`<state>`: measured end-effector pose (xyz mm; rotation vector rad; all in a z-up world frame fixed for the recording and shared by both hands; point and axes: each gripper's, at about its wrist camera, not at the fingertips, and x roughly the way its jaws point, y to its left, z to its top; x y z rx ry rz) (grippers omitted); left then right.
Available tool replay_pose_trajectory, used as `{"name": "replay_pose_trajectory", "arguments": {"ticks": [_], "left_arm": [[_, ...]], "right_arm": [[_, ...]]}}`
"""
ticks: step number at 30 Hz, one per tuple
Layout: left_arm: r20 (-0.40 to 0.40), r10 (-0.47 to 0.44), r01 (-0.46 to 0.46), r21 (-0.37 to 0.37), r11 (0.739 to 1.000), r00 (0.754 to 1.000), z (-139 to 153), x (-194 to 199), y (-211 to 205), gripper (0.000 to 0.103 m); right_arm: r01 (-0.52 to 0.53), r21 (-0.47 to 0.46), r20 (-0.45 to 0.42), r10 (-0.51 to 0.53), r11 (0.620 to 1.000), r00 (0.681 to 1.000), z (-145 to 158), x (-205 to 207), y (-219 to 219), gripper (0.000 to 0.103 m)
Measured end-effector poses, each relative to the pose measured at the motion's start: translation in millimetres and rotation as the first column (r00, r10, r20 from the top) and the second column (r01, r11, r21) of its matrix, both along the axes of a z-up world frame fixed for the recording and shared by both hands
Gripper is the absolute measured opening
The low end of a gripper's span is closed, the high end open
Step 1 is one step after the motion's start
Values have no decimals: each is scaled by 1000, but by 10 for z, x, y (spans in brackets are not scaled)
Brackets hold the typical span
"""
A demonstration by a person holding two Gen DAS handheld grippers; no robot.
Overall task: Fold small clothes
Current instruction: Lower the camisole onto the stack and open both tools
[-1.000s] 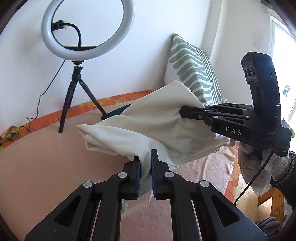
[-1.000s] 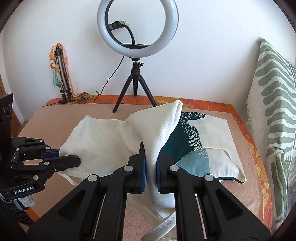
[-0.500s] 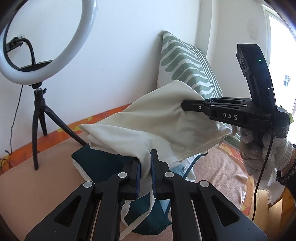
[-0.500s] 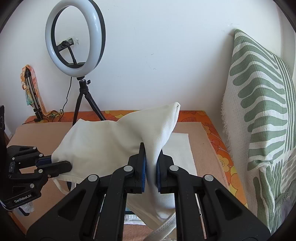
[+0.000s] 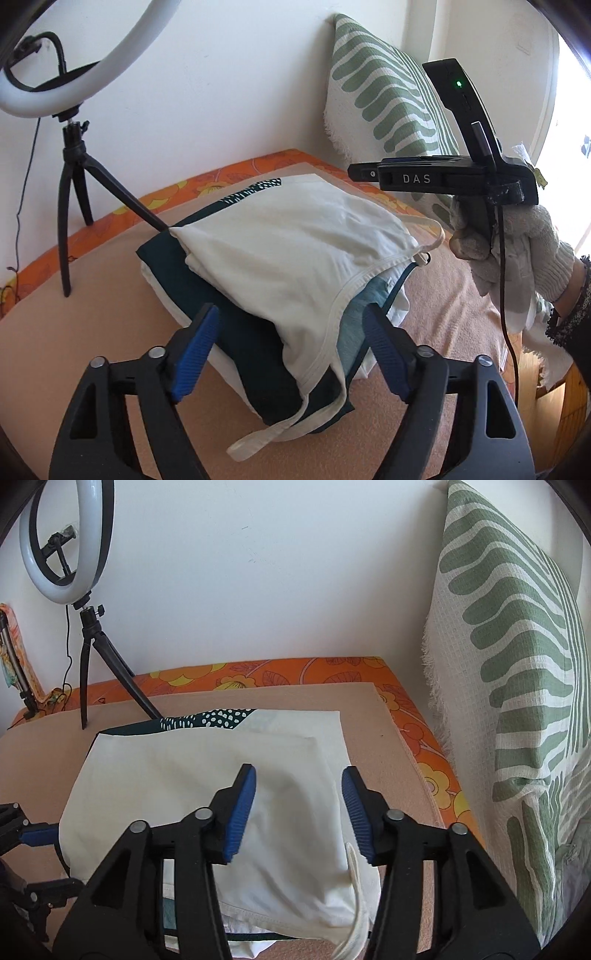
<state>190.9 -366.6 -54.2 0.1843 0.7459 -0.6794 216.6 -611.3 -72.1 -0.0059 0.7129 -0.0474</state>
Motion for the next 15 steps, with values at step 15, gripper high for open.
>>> {"name": "replay_pose_trajectory", "arguments": {"ticks": [15], "left_arm": [[28,43,-43,-6,999,999,283,-360,251,83]], "right_arm": [[21,-55,91,-16,998,996,427,-409,350,95]]}}
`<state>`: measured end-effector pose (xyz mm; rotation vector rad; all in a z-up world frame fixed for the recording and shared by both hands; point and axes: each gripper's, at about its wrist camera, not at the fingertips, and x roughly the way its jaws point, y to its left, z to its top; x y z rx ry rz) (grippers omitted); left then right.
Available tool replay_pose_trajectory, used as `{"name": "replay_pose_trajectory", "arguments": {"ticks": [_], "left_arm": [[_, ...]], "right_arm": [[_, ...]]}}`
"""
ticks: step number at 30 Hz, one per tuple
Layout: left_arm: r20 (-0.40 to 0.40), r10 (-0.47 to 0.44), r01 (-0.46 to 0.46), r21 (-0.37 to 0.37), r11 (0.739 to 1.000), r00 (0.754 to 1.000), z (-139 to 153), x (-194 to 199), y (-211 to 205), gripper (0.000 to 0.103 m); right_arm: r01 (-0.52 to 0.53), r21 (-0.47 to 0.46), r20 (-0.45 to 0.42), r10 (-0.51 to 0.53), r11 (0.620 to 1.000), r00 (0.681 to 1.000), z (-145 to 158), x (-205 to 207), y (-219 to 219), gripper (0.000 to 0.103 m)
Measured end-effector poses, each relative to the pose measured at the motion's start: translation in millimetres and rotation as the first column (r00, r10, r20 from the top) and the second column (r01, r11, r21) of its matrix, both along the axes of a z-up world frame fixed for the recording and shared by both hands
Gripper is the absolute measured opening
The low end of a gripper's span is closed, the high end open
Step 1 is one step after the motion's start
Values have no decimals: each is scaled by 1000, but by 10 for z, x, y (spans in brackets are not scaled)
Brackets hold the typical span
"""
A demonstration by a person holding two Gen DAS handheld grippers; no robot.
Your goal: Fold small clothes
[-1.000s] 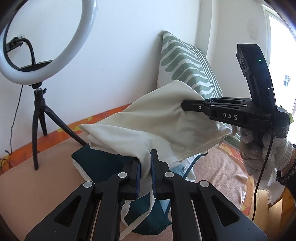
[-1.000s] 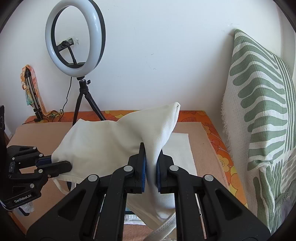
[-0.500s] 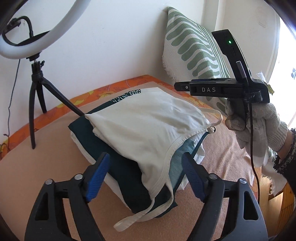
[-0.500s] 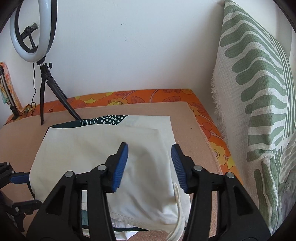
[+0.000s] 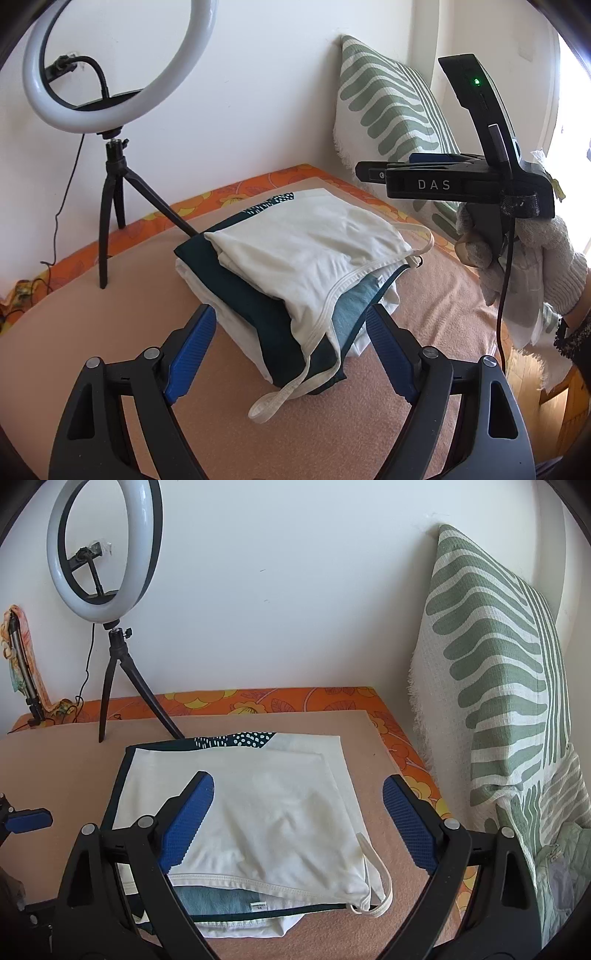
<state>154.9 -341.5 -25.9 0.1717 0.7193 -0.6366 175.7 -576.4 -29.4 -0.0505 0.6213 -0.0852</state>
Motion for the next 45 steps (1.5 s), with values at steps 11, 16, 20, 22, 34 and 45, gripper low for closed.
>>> {"name": "replay_pose_trajectory", "arguments": {"ticks": [11,16,20,22,34,45], "left_arm": [[52,37,-36,-19,999,998,295,-528,412,83],[72,53,-50,-32,998,996,412,-783,636,83],[87,63,-59,-52,997,994,497,-983,839,83],[95,70,-64,-57,996,993,521,-1075,946,84],[98,88,-81,-72,994,991,470,-1481,1459,84],[93,128,-127,-16,992,987,317,-1553,1631,91]], "right_arm": [[-15,-7,58,15,1000,998,358,-521,486,95],[-33,-13,78,34,999,996,488,-794,760,95],[-42,-13,98,43,999,994,552,-1029,977,95],[-42,-7,107,43,999,993,568,-1144,1075,95],[-52,0,143,52,999,988,422,-1686,1660,97],[-61,-19,169,63,998,984,120,-1831,2032,103]]}}
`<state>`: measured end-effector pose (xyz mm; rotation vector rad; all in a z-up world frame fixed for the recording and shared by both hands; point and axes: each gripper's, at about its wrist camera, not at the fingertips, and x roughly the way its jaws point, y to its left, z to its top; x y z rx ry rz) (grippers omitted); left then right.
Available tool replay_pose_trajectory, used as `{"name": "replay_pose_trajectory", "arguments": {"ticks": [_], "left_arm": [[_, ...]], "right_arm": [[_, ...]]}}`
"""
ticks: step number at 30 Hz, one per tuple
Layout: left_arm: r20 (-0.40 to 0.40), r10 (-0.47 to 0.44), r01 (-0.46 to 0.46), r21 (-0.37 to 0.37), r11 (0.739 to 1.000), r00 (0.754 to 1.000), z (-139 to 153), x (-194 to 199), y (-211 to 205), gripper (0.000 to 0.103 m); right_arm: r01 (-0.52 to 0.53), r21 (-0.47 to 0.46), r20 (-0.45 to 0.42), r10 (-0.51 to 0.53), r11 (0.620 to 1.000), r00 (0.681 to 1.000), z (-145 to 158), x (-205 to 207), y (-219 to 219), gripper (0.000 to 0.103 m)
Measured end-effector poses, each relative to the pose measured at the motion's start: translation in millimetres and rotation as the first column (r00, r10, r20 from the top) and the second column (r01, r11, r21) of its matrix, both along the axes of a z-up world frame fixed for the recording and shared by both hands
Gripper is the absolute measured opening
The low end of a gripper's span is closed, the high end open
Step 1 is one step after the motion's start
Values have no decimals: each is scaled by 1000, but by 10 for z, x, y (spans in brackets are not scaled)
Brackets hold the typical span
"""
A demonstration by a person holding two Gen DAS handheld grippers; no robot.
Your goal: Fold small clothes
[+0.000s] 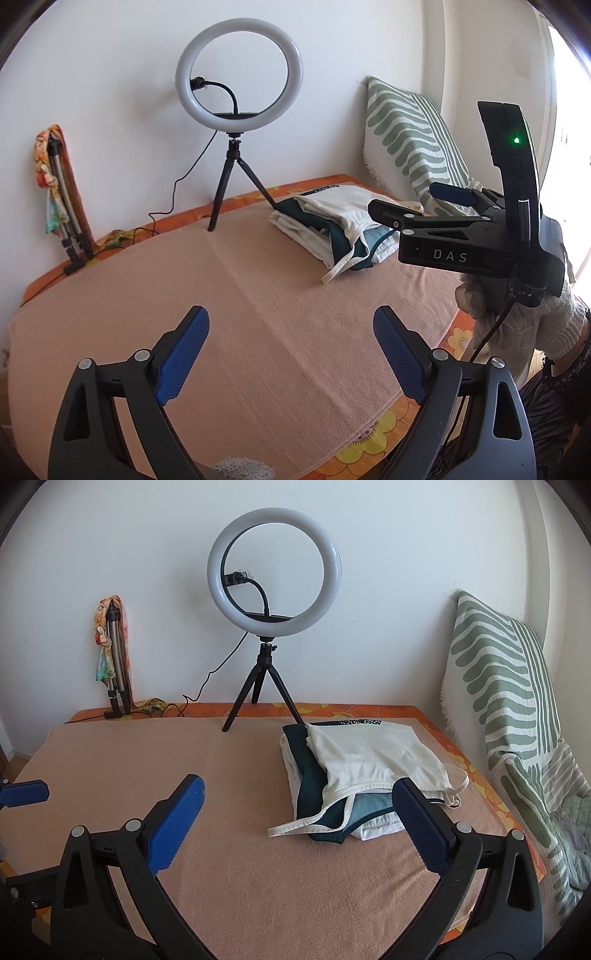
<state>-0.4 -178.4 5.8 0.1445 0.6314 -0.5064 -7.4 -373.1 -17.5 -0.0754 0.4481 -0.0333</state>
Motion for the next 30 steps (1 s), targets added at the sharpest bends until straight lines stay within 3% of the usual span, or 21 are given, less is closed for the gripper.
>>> {"name": "replay_pose_trajectory", "arguments": {"ticks": [12,15,30], "left_arm": [[-48,32,-30,40,999,998,-160,-4,48,92],[-54,37,-35,29,999,998,-170,-12,61,103],[-59,16,-15,18,1000,998,-158,-26,74,103]], "right_arm": [[-9,22,8,8,1000,1000,-97,14,69,103],[-9,45,7,9,999,1000,-88,21,44,103],[-4,51,12,4,999,1000,-83,31,3,103]]}}
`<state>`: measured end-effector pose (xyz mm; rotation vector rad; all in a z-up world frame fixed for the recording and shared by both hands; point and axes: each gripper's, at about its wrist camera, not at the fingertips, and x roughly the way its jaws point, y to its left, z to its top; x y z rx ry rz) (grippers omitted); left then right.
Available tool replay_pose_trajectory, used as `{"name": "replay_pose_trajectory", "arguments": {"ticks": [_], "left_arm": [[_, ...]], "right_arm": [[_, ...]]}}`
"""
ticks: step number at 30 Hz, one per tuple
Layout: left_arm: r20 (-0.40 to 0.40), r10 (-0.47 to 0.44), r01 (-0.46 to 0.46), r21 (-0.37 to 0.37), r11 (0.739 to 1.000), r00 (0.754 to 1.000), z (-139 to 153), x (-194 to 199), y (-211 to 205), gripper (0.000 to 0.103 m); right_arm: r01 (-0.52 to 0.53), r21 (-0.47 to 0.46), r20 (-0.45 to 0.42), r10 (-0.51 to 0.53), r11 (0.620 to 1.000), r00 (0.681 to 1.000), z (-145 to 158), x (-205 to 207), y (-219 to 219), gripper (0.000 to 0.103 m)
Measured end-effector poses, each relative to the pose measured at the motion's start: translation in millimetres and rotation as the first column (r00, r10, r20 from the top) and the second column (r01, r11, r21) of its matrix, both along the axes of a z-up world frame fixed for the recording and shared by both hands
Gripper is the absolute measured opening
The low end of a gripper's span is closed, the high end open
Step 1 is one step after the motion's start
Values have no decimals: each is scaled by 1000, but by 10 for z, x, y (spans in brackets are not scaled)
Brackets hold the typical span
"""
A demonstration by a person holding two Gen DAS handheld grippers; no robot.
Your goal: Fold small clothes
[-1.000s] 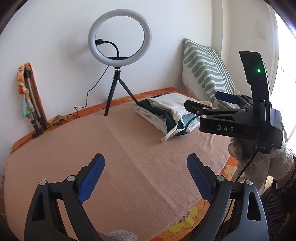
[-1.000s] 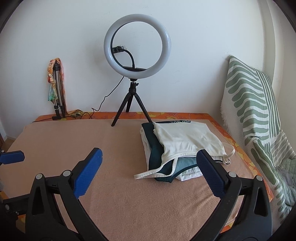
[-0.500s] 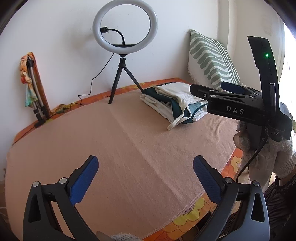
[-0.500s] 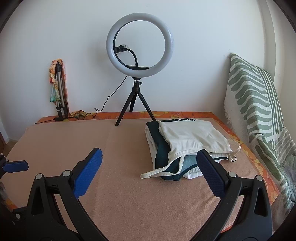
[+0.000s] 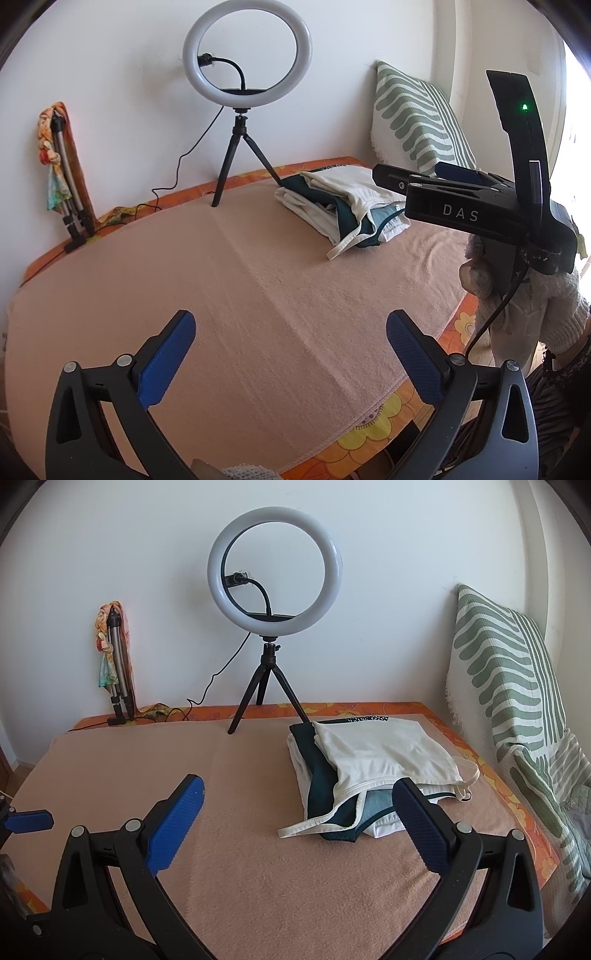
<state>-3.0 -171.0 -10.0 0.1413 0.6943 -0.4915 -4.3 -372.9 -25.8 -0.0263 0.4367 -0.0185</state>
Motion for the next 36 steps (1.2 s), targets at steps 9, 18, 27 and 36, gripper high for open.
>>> {"name": "replay_pose_trajectory", "arguments": {"ticks": [9,18,27,36], "left_arm": [[14,-6,6,-8,1000,1000,28,-8,25,103],[23,-14,14,-16,1000,1000,35,-28,21,103],[25,-14,14,-24,1000,1000,63,-19,41,103],[27,-11,11,-30,999,1000,64,-25,48,103]], "right_arm": [[-1,1,1,1,1000,1000,-4,-15,25,103],[-6,3,0,6,1000,1000,0,-8,52,103],[-5,3,-1,5,1000,1000,-4,-10,63,103],[-7,4,-2,7,1000,1000,-4,-5,95,103]]}}
